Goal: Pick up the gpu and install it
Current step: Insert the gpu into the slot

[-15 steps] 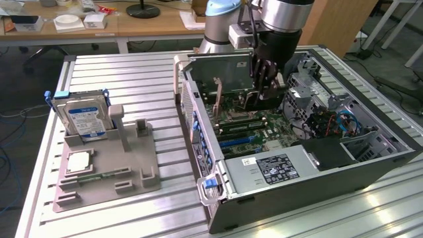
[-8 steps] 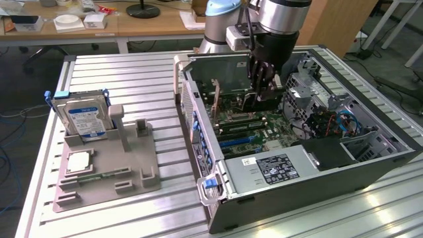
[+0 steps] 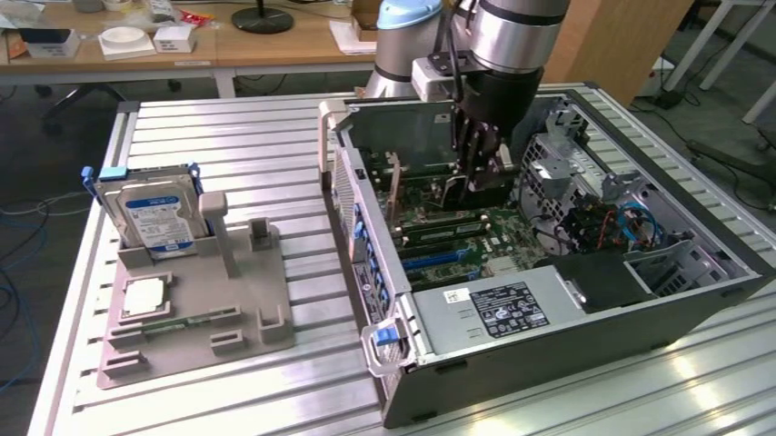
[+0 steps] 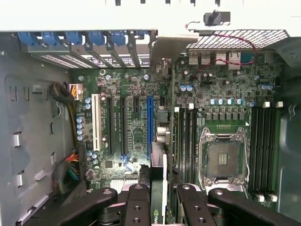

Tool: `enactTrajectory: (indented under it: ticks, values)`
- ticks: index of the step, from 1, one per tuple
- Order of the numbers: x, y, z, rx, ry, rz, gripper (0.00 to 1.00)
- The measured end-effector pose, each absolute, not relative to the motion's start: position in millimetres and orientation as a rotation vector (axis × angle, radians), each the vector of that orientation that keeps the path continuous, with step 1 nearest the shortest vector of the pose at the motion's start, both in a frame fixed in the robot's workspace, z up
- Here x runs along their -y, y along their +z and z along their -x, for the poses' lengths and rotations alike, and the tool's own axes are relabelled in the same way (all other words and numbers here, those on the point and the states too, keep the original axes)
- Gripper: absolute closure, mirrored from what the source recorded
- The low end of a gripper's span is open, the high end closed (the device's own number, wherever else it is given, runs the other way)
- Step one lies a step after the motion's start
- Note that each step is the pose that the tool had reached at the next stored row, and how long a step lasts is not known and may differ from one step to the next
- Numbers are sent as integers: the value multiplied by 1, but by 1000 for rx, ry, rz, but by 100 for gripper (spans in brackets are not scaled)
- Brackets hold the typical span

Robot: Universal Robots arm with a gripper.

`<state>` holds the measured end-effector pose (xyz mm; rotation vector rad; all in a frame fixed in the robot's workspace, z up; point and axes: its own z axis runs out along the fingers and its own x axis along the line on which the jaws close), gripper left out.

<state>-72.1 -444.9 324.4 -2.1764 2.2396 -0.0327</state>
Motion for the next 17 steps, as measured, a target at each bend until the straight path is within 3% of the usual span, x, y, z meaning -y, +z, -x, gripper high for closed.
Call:
enactTrajectory:
  ticks: [17]
  values:
    - [450,316,73,-2236,-30,2177,73]
